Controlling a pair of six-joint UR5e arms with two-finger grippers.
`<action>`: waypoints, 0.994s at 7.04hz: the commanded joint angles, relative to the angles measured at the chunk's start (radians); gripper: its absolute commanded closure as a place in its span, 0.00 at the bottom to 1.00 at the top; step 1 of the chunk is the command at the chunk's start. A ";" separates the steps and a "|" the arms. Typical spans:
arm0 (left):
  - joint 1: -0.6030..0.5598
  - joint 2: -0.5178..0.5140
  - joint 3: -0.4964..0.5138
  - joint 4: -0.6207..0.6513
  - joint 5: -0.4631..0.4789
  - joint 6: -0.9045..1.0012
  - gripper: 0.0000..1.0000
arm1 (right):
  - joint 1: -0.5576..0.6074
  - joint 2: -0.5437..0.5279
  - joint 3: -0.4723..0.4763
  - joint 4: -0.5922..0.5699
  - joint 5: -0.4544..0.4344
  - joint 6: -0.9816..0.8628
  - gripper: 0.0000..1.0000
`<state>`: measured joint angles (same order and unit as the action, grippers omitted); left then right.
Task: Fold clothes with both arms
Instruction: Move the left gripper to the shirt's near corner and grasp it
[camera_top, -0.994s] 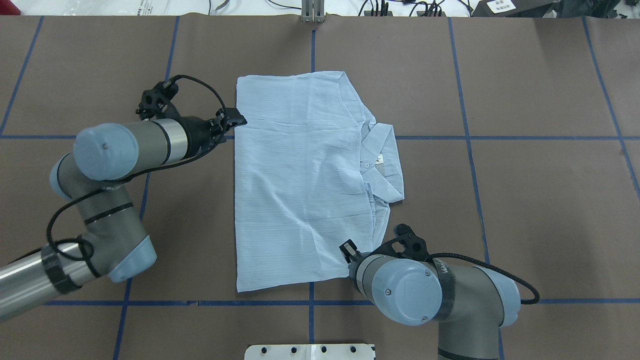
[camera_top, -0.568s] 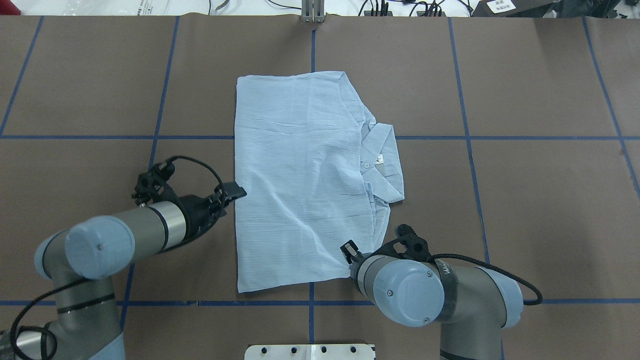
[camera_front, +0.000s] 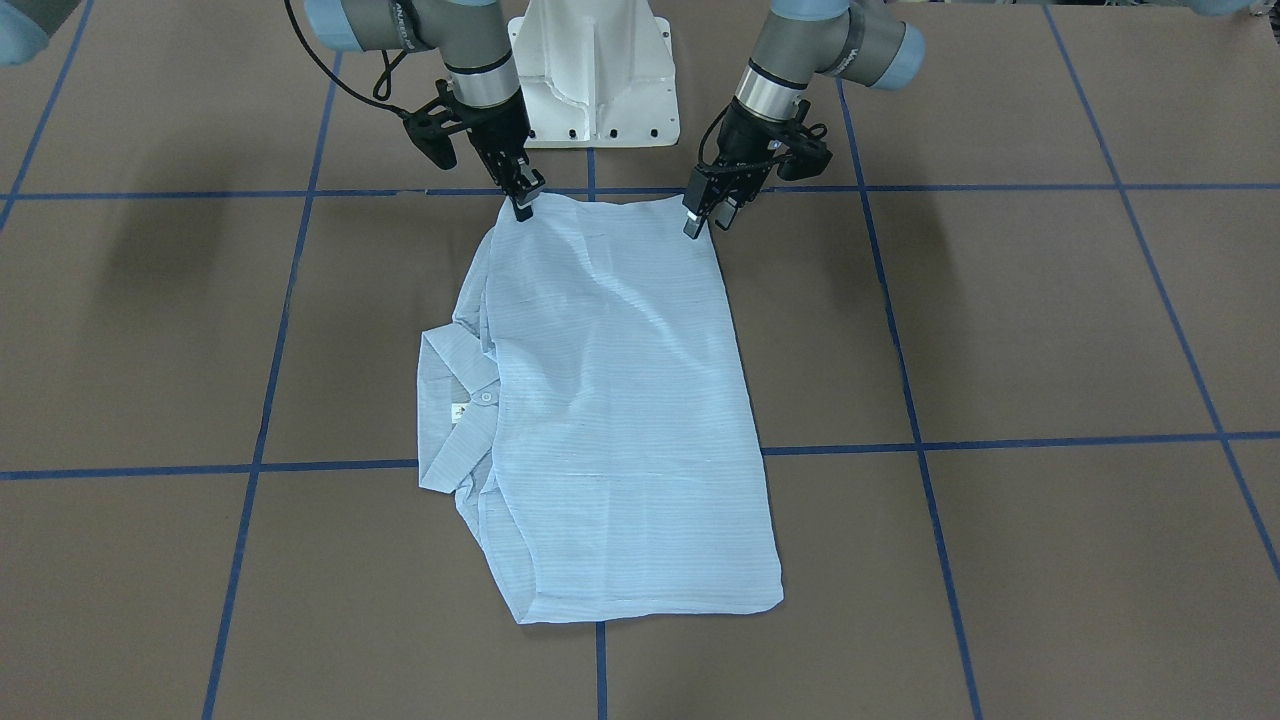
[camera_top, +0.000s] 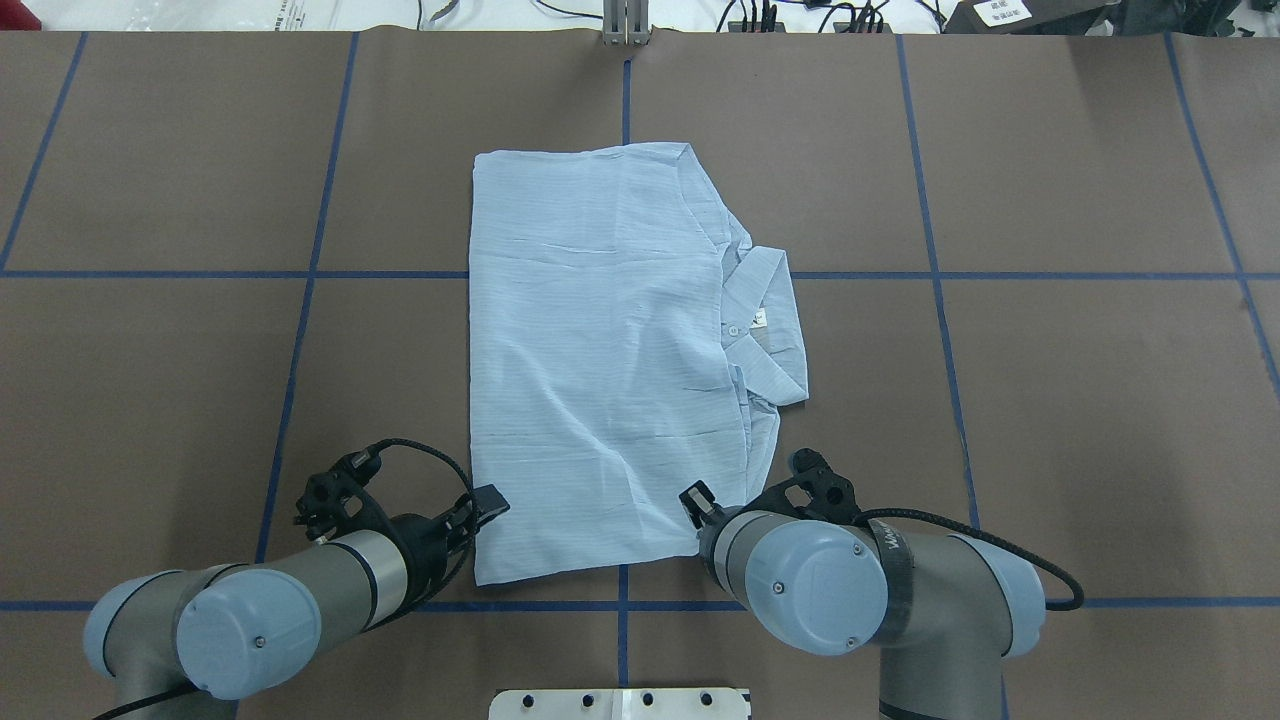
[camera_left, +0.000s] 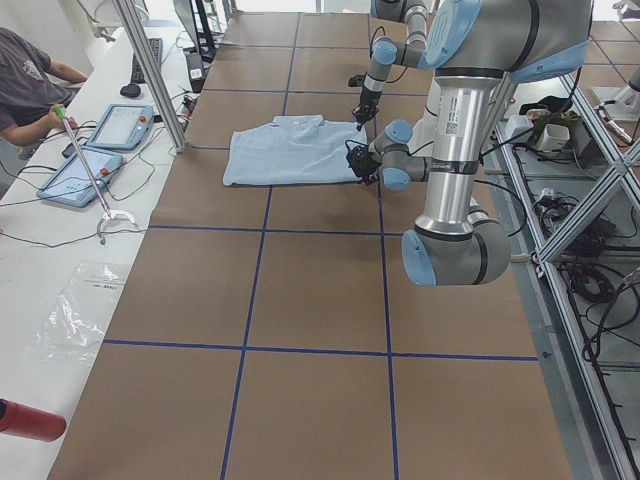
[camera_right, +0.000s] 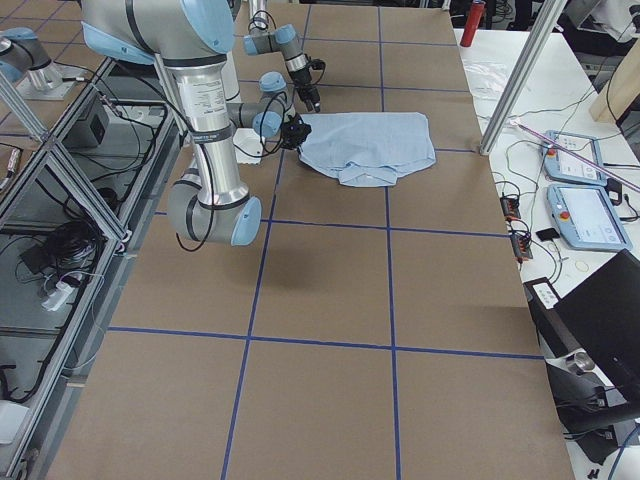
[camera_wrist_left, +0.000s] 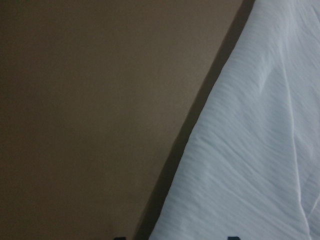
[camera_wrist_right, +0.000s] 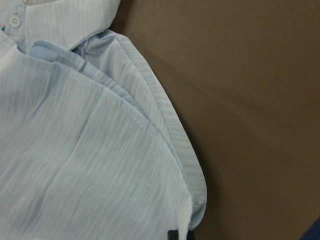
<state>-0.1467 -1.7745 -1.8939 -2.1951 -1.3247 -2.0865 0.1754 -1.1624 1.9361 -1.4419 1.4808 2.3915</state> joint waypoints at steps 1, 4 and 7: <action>0.018 -0.002 -0.002 0.003 0.004 -0.021 0.39 | -0.001 0.001 0.000 0.000 -0.002 0.000 1.00; 0.032 -0.002 -0.004 0.009 0.005 -0.033 0.45 | -0.001 0.001 0.000 -0.002 -0.002 0.000 1.00; 0.033 0.001 -0.026 0.052 0.005 -0.033 0.42 | -0.001 0.003 0.000 0.000 -0.002 0.000 1.00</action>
<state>-0.1151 -1.7744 -1.9040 -2.1700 -1.3193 -2.1199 0.1749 -1.1602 1.9359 -1.4421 1.4788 2.3915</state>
